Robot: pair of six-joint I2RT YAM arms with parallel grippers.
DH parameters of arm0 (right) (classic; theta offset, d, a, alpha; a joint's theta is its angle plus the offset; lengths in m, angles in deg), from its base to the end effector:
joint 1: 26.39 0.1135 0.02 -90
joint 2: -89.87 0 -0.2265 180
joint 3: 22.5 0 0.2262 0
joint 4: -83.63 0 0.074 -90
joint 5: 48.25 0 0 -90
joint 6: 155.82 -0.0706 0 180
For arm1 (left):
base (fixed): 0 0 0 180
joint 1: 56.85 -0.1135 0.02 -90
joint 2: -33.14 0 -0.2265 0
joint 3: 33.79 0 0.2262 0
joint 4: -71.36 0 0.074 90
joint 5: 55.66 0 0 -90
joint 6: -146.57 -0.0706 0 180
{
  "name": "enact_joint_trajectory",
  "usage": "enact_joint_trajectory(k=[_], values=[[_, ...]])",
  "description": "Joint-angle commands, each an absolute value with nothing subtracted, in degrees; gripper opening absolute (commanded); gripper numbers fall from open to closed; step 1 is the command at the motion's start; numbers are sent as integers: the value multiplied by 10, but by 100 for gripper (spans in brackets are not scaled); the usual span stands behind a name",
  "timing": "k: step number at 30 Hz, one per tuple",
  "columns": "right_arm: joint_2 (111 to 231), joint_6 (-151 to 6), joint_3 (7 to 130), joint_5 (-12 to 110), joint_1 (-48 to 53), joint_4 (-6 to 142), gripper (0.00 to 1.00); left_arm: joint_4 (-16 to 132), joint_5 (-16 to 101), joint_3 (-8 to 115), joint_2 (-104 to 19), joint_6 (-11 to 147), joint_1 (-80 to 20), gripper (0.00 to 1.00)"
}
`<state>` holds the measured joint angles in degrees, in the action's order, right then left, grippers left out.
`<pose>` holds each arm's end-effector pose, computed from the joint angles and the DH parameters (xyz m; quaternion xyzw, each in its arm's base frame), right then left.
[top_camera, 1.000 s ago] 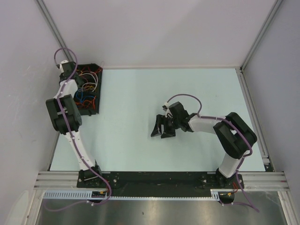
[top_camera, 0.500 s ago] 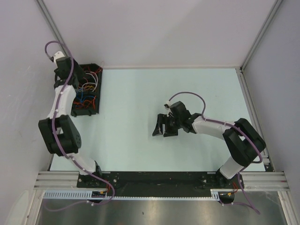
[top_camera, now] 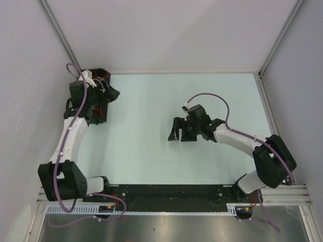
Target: Untangle the cables
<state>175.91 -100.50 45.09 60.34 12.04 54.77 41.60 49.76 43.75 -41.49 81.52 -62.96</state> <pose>0.2324 0.2131 0.1643 -0.0888 0.9168 0.3348 0.1989 0.3128 0.0146 0.2792 -0.1584 0.8322 -0.1977 0.4932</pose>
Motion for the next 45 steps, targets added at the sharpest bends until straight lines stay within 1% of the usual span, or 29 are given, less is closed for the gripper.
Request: enact_joint_trajectory(k=[1,2,3,5,6,9,12,13,15,16,18,19,21,22,25,29,30,33,39,42,44,45], values=[[1720,-974,483,570,103,528,84,347,603,381,-325,766,-613,100],[1720,-969,487,569,97,528,85,334,604,364,-289,763,-609,100],[1719,-961,491,569,94,527,94,329,610,346,-266,764,-604,100],[1722,-954,506,563,87,526,100,322,623,294,-217,791,-598,100],[1721,-940,511,563,78,528,100,322,632,265,-204,798,-595,100],[1699,-918,526,520,62,531,100,301,625,241,-162,793,-576,100],[1656,-880,526,436,52,547,100,271,578,221,-129,751,-573,100],[1649,-858,526,375,52,554,100,266,566,216,-122,758,-574,100],[1632,-839,525,315,52,560,100,280,574,203,-106,761,-574,100],[1629,-808,525,260,52,562,100,284,584,204,-96,760,-573,100],[1621,-782,522,208,52,567,100,290,584,205,-89,761,-573,100],[1617,-780,520,145,45,569,100,290,582,205,-87,761,-574,100],[1589,-773,486,107,29,590,100,282,584,208,-89,758,-573,100],[1576,-770,467,99,18,630,100,281,588,209,-90,758,-574,100],[1533,-742,382,116,-34,708,100,283,596,207,-88,760,-574,100],[1524,-729,292,129,-97,773,100,285,601,207,-85,760,-574,100],[1524,-735,278,144,-130,785,100,286,604,205,-84,762,-573,100],[1536,-737,209,205,-175,865,100,286,609,204,-89,764,-574,100],[1571,-719,121,240,-194,1023,100,290,611,204,-98,768,-574,100],[1603,-718,93,268,-201,1138,100,292,609,203,-101,770,-574,100],[1639,-695,92,276,-203,1167,100,293,609,203,-105,771,-574,100],[1641,-691,107,284,-204,1145,100,293,608,203,-106,771,-574,100]])
